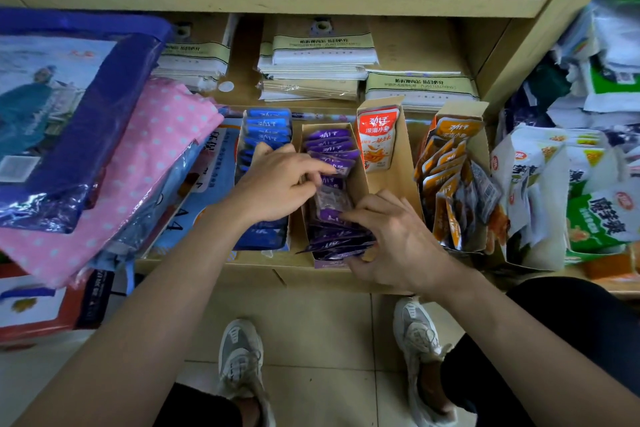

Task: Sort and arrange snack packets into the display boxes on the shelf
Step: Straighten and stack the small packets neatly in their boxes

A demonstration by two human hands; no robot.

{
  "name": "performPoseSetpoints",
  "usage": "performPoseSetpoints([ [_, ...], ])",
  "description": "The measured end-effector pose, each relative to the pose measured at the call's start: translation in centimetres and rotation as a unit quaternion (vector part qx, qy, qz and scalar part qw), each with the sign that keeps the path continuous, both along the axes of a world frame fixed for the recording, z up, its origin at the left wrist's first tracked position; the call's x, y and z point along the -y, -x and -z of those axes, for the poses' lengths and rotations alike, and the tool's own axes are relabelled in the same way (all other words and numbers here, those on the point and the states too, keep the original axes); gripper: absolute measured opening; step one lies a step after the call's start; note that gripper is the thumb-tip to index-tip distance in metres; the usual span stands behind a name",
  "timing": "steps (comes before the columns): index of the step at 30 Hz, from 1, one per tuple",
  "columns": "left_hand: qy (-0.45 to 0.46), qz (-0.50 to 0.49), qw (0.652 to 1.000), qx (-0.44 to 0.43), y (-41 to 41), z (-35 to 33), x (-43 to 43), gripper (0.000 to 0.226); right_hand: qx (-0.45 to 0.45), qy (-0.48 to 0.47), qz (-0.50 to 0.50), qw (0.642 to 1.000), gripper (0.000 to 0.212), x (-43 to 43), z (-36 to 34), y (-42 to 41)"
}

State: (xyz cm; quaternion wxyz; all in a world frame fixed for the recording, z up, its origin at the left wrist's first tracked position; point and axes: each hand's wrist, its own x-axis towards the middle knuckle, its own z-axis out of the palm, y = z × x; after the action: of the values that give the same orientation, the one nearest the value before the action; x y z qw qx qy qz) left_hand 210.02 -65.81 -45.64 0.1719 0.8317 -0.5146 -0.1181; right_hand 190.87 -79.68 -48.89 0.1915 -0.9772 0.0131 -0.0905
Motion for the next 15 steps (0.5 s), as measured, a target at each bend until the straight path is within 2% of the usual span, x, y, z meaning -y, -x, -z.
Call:
performPoseSetpoints([
  [2,0.037,-0.008,0.999,0.020,-0.2,0.5,0.0,0.043,-0.008,-0.005,-0.013,1.000,0.061,0.0,-0.2,0.0],
  [6,0.072,-0.001,0.990,0.122,0.0,1.3,-0.1,0.040,-0.027,-0.010,0.004,1.000,0.068,-0.2,-0.9,0.0],
  [11,0.051,0.002,0.983,0.174,0.5,1.9,-0.9,0.036,-0.047,-0.050,0.005,0.998,0.069,0.0,-1.2,-0.2],
  [15,0.130,-0.038,0.985,0.104,0.3,1.8,-0.7,0.025,-0.036,-0.081,0.022,0.996,0.070,-0.1,-1.0,0.0],
])
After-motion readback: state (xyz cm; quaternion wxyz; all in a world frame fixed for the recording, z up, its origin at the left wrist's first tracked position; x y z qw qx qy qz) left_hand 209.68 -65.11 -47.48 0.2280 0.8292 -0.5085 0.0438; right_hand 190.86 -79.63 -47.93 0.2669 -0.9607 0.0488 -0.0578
